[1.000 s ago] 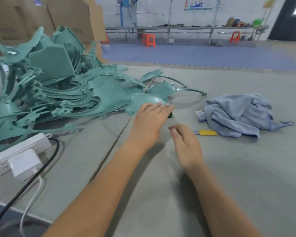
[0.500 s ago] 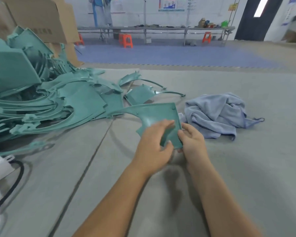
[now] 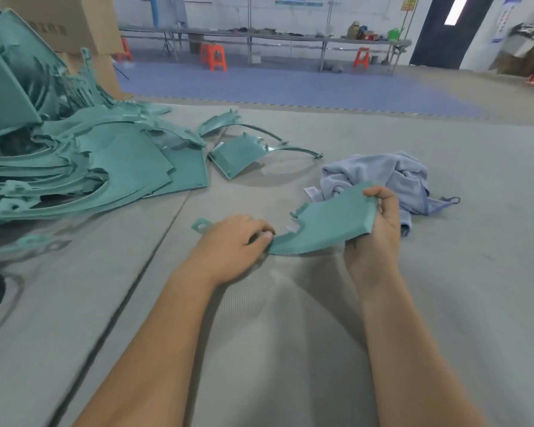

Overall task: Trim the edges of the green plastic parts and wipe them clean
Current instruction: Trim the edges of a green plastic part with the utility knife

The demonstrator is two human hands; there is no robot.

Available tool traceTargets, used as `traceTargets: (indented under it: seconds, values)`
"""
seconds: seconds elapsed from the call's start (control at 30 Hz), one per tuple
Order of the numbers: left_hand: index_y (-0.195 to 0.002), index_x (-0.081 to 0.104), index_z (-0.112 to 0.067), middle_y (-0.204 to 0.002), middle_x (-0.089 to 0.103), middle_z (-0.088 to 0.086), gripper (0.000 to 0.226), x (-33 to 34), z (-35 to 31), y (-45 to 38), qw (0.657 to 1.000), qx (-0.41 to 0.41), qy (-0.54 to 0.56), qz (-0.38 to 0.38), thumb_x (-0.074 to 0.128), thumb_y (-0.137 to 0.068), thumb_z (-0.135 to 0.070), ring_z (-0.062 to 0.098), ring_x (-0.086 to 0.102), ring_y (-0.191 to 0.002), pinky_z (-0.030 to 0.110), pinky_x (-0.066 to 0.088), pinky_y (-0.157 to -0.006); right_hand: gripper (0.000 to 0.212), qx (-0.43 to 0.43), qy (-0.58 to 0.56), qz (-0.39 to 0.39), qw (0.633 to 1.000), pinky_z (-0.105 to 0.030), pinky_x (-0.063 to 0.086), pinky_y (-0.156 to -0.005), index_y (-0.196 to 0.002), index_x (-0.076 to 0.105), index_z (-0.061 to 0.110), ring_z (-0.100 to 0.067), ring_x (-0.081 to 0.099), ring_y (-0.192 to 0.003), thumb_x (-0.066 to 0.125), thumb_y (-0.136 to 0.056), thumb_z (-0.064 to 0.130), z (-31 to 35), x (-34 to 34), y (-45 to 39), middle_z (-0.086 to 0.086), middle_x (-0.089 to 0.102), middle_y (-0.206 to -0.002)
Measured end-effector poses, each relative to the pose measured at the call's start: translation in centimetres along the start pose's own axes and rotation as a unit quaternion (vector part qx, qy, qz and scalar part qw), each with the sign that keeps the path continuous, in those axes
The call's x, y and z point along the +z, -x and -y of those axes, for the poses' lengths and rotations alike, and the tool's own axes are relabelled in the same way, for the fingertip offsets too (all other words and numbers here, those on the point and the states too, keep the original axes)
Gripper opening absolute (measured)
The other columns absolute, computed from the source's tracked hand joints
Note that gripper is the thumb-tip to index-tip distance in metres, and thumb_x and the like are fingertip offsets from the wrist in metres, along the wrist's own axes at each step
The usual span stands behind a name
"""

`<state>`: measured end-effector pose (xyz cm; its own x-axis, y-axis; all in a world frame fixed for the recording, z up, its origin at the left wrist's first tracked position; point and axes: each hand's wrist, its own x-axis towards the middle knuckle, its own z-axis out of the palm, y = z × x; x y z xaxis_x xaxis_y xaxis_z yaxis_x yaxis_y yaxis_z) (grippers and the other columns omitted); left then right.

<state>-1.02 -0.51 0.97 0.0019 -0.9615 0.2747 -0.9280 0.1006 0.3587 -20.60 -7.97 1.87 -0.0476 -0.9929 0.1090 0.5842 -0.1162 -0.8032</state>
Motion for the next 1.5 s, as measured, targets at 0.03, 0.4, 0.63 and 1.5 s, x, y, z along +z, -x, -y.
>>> traceTargets:
  seconds: [0.03, 0.4, 0.63, 1.5]
  values:
    - [-0.111, 0.066, -0.027, -0.097, 0.062, -0.009, 0.027, 0.0, -0.1, -0.1, 1.000, -0.007, 0.026, 0.009, 0.043, -0.099, -0.031, 0.013, 0.055, -0.098, 0.032, 0.042, -0.082, 0.035, 0.004, -0.026, -0.001, 1.000, -0.024, 0.049, -0.058, -0.083, 0.059, 0.028, -0.016, 0.057, -0.069, 0.044, -0.083, -0.003, 0.2, -0.3, -0.1, 0.005, 0.061, -0.081]
    - [-0.079, 0.050, -0.027, -0.071, 0.056, -0.004, 0.027, -0.2, -2.2, 0.0, 0.994, -0.027, -0.093, -0.048, 0.041, -0.099, -0.043, 0.022, 0.053, -0.071, 0.031, 0.029, -0.052, 0.055, 0.008, -0.034, 0.017, 0.999, -0.032, 0.051, -0.082, -0.139, 0.039, 0.035, -0.015, 0.062, -0.088, 0.058, -0.091, 0.018, 1.2, -1.2, -1.6, 0.000, 0.059, -0.115]
    - [-0.091, 0.059, -0.011, -0.065, 0.050, -0.002, 0.029, 1.1, -1.5, -0.6, 0.974, -0.149, 0.105, -0.132, 0.037, -0.102, -0.025, 0.021, 0.048, -0.063, 0.033, 0.028, -0.053, 0.042, -0.096, 0.560, 0.086, 0.819, -0.025, 0.042, -0.089, -0.114, 0.068, 0.014, -0.024, 0.057, -0.108, 0.044, -0.086, -0.005, -1.4, -1.8, -1.8, -0.003, 0.067, -0.108]
    - [-0.092, 0.067, -0.003, -0.082, 0.071, 0.008, 0.017, -0.8, -2.0, -4.1, 0.958, -0.200, 0.097, 0.180, 0.050, -0.091, -0.005, 0.022, 0.067, -0.073, 0.029, 0.054, -0.068, 0.025, 0.076, 0.274, 0.102, 0.953, -0.017, 0.028, -0.055, -0.088, 0.062, 0.024, -0.002, 0.034, -0.054, 0.042, -0.103, 0.026, -2.9, 2.2, 1.1, 0.012, 0.042, -0.066]
